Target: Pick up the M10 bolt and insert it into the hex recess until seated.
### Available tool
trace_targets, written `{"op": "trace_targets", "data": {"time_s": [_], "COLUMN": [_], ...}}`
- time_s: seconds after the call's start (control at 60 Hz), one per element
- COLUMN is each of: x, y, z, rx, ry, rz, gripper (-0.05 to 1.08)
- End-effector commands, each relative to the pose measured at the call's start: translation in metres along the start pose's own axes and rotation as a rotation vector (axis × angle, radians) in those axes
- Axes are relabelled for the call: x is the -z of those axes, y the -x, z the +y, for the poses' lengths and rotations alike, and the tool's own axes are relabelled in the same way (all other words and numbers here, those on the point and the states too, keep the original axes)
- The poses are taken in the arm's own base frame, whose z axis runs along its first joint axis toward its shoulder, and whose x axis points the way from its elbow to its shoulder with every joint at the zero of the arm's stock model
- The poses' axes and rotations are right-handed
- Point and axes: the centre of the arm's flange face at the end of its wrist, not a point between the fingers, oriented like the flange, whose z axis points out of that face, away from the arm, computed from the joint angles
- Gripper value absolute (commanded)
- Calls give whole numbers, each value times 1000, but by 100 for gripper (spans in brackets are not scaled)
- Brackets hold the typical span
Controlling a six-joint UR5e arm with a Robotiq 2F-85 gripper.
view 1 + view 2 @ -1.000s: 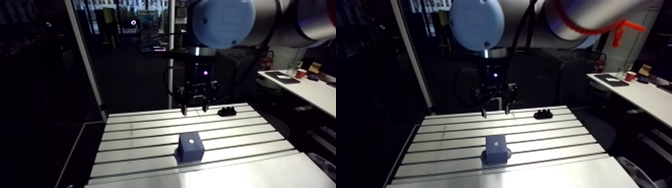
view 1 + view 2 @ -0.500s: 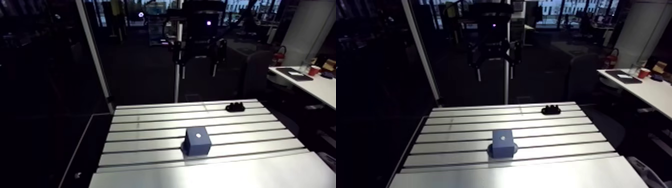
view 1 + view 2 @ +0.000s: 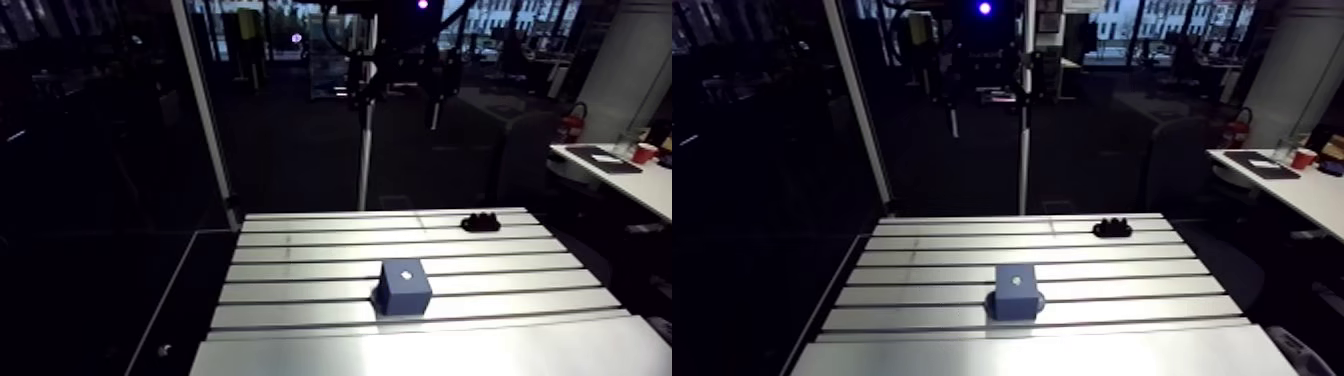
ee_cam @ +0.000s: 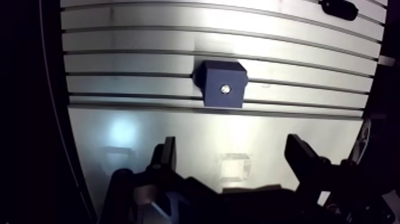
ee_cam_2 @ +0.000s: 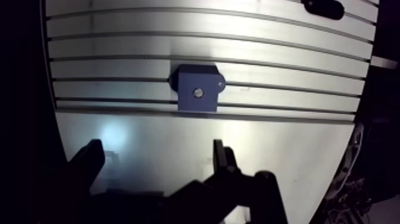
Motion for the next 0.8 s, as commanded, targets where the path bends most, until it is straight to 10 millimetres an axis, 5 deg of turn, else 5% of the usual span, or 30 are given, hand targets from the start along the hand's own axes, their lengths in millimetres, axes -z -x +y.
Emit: {"op": "trace_targets", "data": {"time_s": [0.017,0.8], "x": [15,25], "y": [11,15], "z": [-2,-6], "rx": [0,9], "ry": [2,-2], "rz": [17,42], "gripper": [0,0]}}
